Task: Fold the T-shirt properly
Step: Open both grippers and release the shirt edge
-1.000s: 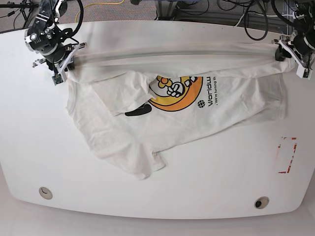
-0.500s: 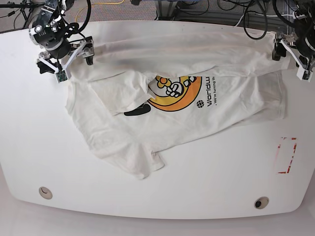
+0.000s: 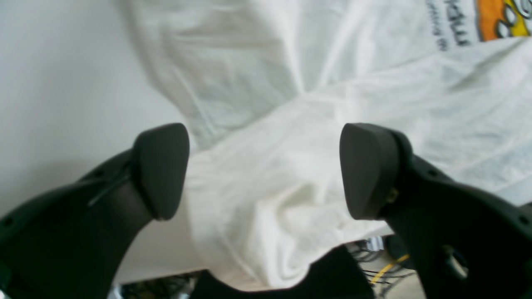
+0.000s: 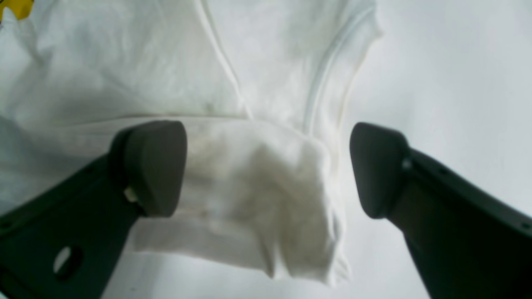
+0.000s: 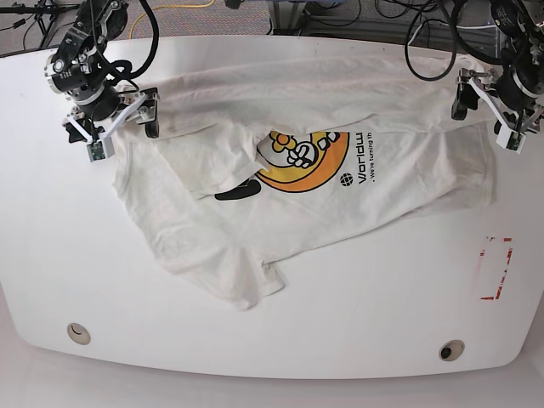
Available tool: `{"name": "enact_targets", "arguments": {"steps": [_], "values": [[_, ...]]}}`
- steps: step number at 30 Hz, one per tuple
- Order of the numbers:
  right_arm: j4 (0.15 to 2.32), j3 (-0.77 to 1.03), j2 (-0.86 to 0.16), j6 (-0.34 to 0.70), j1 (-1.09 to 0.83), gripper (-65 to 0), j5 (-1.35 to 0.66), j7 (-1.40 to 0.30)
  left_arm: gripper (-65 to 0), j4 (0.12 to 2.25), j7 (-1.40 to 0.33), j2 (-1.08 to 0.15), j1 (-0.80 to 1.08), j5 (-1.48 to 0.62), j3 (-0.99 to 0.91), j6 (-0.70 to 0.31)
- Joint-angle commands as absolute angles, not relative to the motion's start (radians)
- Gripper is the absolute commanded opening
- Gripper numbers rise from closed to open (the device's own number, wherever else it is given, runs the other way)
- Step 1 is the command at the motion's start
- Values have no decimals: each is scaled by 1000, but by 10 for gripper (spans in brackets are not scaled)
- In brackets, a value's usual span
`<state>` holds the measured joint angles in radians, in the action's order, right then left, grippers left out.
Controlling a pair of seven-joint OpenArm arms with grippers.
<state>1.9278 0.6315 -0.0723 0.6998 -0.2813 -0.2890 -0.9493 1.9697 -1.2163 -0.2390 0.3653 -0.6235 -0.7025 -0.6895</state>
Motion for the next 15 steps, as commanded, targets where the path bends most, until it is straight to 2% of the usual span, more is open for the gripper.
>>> {"name": "enact_targets", "arguments": {"steps": [1,6,15], "values": [[1914,661,-88,698,-286,-67,-286,-937,-126,1980,-1202,-249,371,-615,-691,-679],[1827,680,-114,698,-292,-67,-286,-932,-126,1957,-1198,-209,397,-487,-677,-648],[1684,680,-134,698,-294,-67,-286,-851,-126,1821,-1198,-194,394,-274,-670,-698]]}}
